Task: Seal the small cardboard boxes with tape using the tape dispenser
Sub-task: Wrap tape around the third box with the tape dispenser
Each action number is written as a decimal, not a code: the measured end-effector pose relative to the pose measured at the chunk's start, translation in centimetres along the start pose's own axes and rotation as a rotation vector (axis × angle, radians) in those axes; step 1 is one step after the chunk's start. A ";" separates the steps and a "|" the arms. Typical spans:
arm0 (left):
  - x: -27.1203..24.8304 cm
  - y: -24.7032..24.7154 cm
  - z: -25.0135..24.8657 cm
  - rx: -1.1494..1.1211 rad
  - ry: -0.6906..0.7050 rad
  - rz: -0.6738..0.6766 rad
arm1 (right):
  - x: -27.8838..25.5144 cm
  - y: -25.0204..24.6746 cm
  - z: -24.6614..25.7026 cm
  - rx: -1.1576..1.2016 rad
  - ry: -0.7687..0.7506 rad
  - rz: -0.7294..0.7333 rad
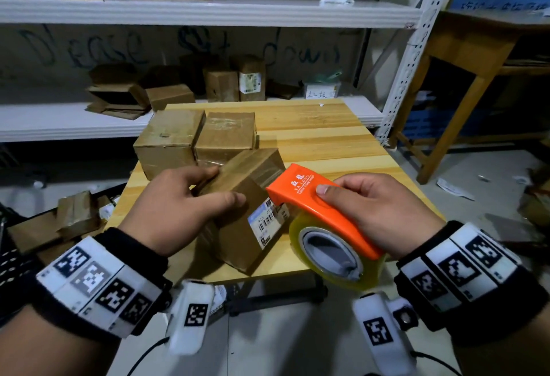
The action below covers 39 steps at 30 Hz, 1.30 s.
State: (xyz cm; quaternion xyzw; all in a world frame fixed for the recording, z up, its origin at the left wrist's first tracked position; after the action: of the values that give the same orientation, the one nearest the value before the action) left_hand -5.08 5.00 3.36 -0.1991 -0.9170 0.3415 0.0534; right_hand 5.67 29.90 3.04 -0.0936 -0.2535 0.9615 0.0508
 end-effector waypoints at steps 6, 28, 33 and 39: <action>0.3 0.0 0.5 -0.088 0.004 -0.021 | -0.1 0.1 0.7 0.002 -0.029 -0.006; 1.0 0.0 3.9 -0.493 -0.162 0.016 | -0.3 -0.2 -1.1 -0.010 0.033 -0.003; 0.8 0.3 4.5 -0.587 -0.217 0.013 | 0.0 0.3 -0.9 -0.018 0.042 0.004; 0.7 1.4 6.0 -0.680 -0.312 0.016 | 0.3 0.8 -0.2 -0.083 0.060 0.019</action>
State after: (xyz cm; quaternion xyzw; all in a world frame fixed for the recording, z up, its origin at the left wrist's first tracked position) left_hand -6.65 2.67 -2.14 -0.1582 -0.9736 0.0441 -0.1587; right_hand 5.35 29.34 2.40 -0.1271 -0.2908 0.9472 0.0452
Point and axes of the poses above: each hand's wrist, its own x-axis towards the middle knuckle, its own y-axis out of the palm, z = x × y, the point moved 10 cm from there along x, towards the middle knuckle, and after that the axes turned 9 degrees about z, right-handed, at the moved point
